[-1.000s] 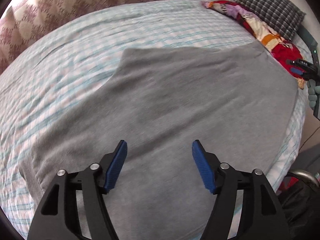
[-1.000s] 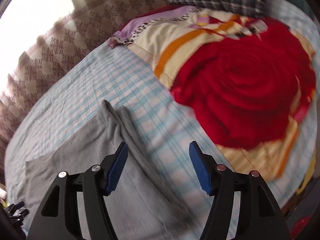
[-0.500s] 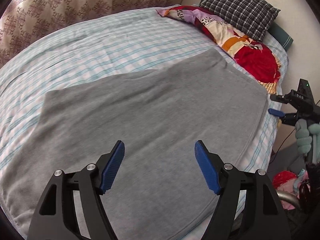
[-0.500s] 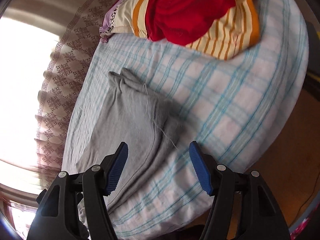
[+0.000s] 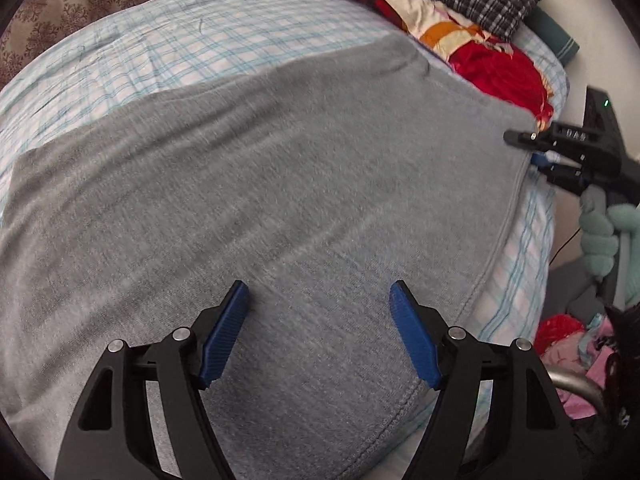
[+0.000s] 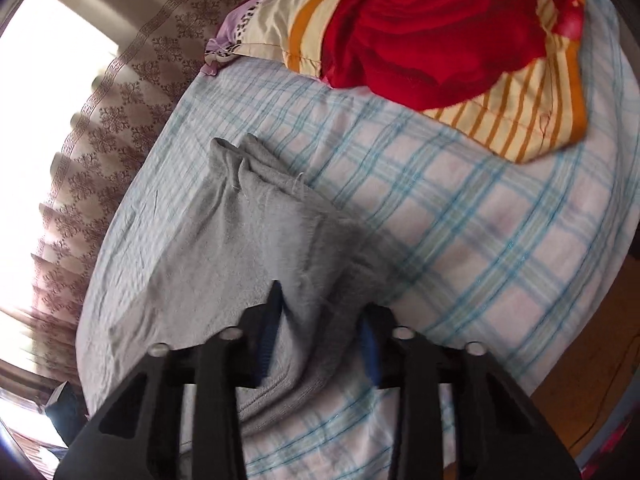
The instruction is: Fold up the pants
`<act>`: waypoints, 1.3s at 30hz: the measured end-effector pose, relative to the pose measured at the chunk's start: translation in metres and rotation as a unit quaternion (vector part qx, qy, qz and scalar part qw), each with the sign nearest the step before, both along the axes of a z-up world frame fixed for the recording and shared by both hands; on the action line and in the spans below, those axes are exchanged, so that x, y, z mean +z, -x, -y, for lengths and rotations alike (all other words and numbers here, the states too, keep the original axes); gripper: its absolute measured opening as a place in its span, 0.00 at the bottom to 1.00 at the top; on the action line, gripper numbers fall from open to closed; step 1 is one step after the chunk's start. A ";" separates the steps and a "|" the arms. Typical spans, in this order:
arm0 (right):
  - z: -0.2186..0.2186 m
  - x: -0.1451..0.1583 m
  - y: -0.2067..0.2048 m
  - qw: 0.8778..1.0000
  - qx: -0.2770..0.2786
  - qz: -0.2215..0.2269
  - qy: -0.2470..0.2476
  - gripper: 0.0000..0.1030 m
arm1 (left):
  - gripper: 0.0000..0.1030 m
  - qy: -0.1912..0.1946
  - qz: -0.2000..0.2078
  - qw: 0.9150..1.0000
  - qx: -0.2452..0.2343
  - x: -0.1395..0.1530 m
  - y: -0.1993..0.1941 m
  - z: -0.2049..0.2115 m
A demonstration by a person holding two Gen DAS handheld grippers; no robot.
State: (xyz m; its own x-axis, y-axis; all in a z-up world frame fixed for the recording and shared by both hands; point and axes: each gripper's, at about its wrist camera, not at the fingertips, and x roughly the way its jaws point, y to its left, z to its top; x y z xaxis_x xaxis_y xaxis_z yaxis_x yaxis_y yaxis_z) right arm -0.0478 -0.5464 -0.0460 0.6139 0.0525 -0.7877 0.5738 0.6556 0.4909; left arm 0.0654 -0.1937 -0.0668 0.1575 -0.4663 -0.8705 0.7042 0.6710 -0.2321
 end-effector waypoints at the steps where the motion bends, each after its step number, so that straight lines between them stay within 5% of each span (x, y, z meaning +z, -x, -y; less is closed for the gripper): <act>1: 0.000 0.002 0.002 1.000 0.005 0.002 0.006 0.23 | 0.75 -0.001 0.001 1.000 -0.002 0.000 0.001 0.001; 6: -0.031 0.038 -0.005 0.991 0.060 0.022 0.114 0.22 | 0.75 0.015 -0.019 1.000 0.009 0.005 -0.011 -0.002; 9: -0.064 0.064 -0.013 0.973 0.107 0.037 0.198 0.22 | 0.75 0.035 -0.028 0.999 0.028 0.015 -0.023 -0.007; 15: -0.123 0.088 -0.030 0.942 0.185 0.070 0.270 0.17 | 0.77 0.083 -0.045 0.993 0.067 0.038 -0.050 -0.022; 25: -0.216 0.074 -0.037 0.894 0.299 0.080 0.324 0.14 | 0.88 0.188 -0.126 0.969 0.098 0.048 -0.088 -0.033; 34: -0.231 0.065 -0.035 0.887 0.321 0.074 0.323 0.14 | 0.88 0.251 -0.222 0.940 0.067 0.023 -0.104 0.007; 39: -0.236 0.061 -0.035 0.883 0.331 0.076 0.325 0.14 | 0.88 0.275 -0.241 0.930 0.047 0.024 -0.107 0.022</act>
State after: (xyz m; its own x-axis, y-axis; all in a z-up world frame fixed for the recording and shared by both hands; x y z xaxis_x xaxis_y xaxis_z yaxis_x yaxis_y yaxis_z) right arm -0.0131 -0.3107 0.0153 0.7194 0.0056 -0.6946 -0.0797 0.9940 -0.0745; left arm 0.1723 -0.2158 -0.0425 -0.1259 -0.8657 -0.4845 0.3743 0.4109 -0.8313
